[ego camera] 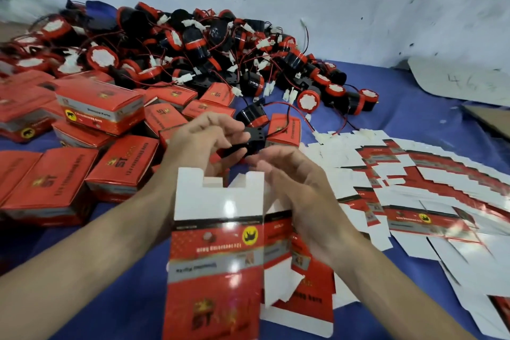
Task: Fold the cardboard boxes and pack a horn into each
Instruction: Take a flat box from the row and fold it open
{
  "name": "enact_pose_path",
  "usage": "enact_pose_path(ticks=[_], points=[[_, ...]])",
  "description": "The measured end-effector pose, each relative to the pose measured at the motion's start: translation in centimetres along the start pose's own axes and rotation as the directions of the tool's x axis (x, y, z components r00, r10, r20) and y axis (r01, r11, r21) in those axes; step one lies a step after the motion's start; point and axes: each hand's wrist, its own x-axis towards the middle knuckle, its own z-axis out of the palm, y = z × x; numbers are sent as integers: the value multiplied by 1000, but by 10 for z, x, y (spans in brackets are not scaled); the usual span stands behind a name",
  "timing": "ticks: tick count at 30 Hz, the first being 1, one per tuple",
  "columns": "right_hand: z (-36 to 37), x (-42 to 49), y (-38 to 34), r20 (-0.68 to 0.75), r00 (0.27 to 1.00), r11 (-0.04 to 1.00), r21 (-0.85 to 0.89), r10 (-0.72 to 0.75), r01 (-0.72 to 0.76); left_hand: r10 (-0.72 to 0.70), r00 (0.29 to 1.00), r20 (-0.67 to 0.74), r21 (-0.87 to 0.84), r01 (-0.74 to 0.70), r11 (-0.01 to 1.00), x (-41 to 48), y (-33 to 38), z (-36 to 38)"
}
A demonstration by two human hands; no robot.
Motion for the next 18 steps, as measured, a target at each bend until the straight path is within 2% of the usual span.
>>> enact_pose_path(ticks=[3,5,7,9,10,13,16,18], points=[[9,-5,8,44,998,978,-203,-43,51,-6,998,58,15,5,1000,-8,-7,-2],[9,-4,9,-24,998,974,-219,-64,57,-35,991,130,-40,40,998,-16,-5,-6],[4,0,8,-135,989,986,-163,-61,39,-60,987,148,-64,70,995,-19,-2,-1],[-2,5,6,-248,968,995,-96,-28,4,15,994,106,1,-15,1000,-28,1,6],[-4,7,6,-299,954,997,-77,-25,2,42,990,131,47,-49,998,-32,-1,6],[-10,9,8,-411,911,999,-38,-39,25,-6,955,297,263,-76,962,-34,-6,10],[-11,10,10,-430,901,992,126,59,-5,-41,938,343,317,-75,945,-33,-19,2],[-9,11,10,-371,921,970,243,118,-26,-13,942,335,356,-114,928,-36,-28,-2]])
